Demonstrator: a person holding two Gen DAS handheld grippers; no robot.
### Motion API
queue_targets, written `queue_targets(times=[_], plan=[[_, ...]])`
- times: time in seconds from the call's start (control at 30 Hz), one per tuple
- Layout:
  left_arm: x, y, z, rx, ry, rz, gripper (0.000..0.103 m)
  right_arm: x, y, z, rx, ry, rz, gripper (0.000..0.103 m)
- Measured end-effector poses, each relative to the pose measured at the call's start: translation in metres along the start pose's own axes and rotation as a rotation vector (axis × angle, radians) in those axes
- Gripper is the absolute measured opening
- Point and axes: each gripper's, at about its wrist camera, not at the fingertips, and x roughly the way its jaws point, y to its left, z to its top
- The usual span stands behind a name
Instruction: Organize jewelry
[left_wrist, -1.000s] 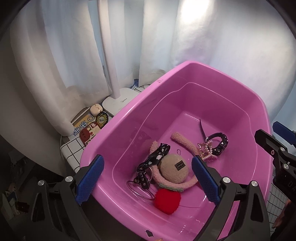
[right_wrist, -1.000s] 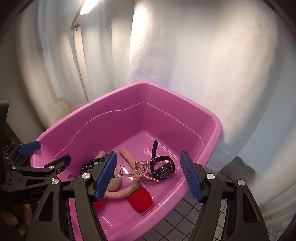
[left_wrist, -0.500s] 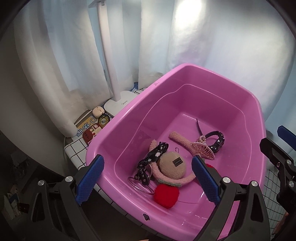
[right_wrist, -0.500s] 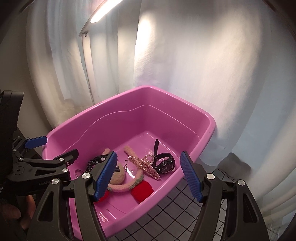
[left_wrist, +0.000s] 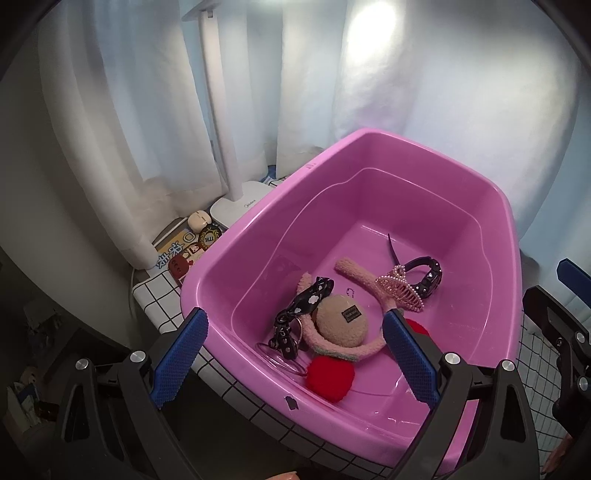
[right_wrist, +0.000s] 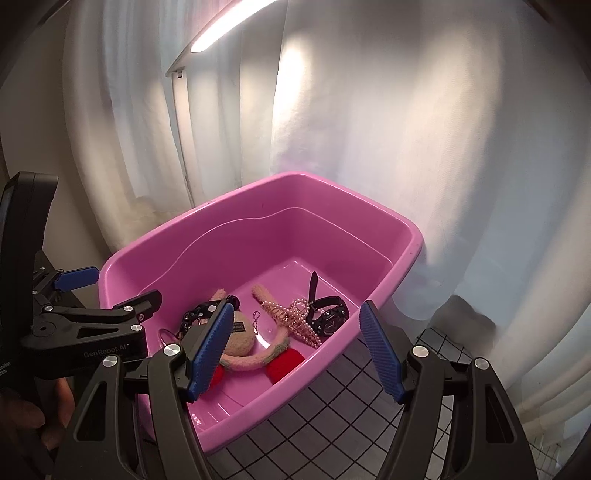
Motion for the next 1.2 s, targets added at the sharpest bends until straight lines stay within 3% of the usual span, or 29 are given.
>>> queue_targets(times=[1.2], plan=[[-0.015, -0.004, -0.006, 0.010, -0.001, -0.020, 0.094, -0.010, -0.003, -0.011, 0.006, 0.003, 0.013, 0.068]])
